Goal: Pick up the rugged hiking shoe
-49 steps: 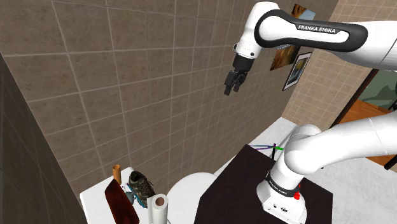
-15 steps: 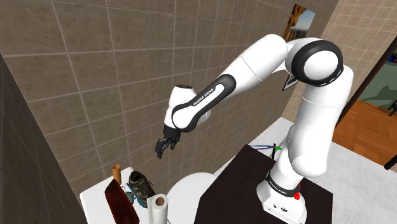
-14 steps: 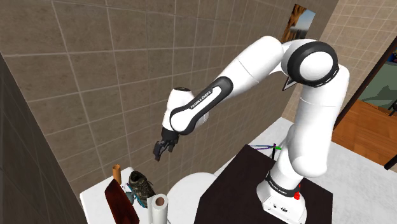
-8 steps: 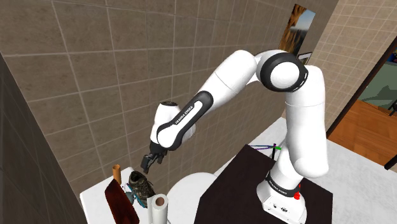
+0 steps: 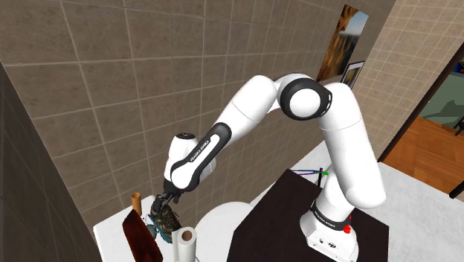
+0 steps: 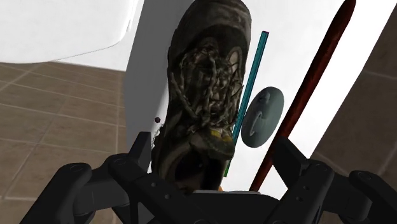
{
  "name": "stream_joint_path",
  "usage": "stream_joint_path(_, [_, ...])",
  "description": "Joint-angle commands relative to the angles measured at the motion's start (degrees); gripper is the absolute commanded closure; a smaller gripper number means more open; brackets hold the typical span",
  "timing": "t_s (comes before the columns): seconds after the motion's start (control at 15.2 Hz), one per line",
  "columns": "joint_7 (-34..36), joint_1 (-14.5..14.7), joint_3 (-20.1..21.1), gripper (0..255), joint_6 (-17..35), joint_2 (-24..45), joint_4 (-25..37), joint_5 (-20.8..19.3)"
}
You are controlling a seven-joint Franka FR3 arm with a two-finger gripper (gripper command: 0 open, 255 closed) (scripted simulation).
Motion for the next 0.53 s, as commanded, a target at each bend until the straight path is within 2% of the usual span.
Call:
stream_joint_path(0.0, [-0.43, -0.09, 0.1, 0, 1.06, 1.52, 0.43, 0.07])
stream_joint_path(0.26, [-0.85, -0.1, 0.17, 0, 2.24, 3.42, 1.12, 0.09])
stream_joint_path(0.33, [-0.84, -0.1, 0.15, 255, 2.19, 3.44, 1.19, 0.07])
stream_joint_path(0.46, [-0.86, -0.12, 0.15, 255, 2.17, 3.42, 1.19, 0.07])
